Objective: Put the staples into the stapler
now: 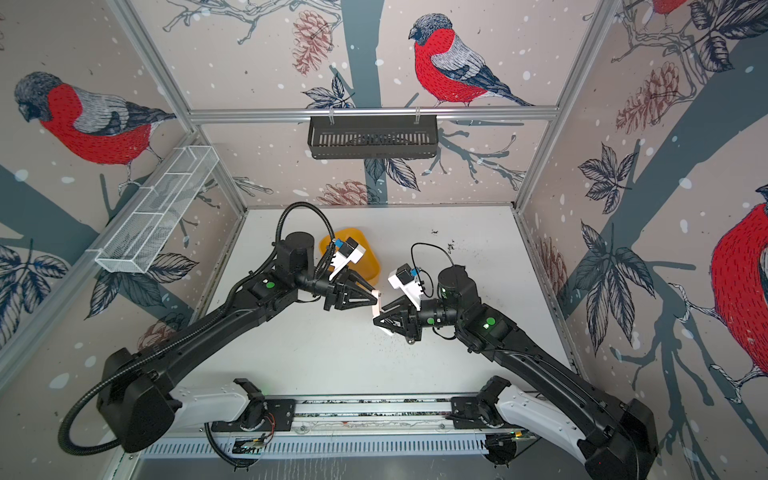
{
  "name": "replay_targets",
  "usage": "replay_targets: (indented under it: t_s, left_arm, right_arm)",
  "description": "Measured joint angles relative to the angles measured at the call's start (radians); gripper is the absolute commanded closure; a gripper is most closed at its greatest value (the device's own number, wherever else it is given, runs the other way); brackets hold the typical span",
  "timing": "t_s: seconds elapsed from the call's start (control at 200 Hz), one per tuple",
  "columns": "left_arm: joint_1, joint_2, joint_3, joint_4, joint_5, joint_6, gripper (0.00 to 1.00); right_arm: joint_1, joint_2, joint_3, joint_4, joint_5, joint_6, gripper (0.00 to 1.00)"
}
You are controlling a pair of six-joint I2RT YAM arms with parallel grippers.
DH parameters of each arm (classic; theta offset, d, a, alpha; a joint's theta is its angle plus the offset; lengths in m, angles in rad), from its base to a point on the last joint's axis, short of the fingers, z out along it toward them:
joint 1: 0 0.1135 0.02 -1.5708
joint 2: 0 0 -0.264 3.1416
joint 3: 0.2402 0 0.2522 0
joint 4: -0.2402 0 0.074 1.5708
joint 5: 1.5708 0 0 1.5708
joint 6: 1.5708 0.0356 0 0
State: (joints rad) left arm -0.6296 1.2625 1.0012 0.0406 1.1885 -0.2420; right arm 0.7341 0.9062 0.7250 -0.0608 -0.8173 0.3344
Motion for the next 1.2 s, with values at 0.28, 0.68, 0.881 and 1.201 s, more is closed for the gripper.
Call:
replay_targets:
  t_s: [0.28,0.68,0.881,1.201]
  left_arm:
    - [0.037,-0.11,-0.035,-0.086,-0.234,-0.025,0.01]
    - [0.039,-0.532,-0.227,-0.216,-0.599,-0.012,0.02]
    - [0.039,-0.645,-0.267,-0.275,-0.64,0.032,0.02]
    - [0.039,-0.776,-0.335,-0.305,-0.736,0.058,0.03]
  right_arm:
    - [0.039,-0.016,-0.002,-0.021,0.158,0.01,0.81]
    - [0.291,0.038,-0.026,-0.064,0.775,0.118,0.81]
    - [0.371,0.161,-0.021,-0.042,0.995,0.211,0.83]
    - [0.445,0.405,0.023,-0.008,1.132,0.291,0.84]
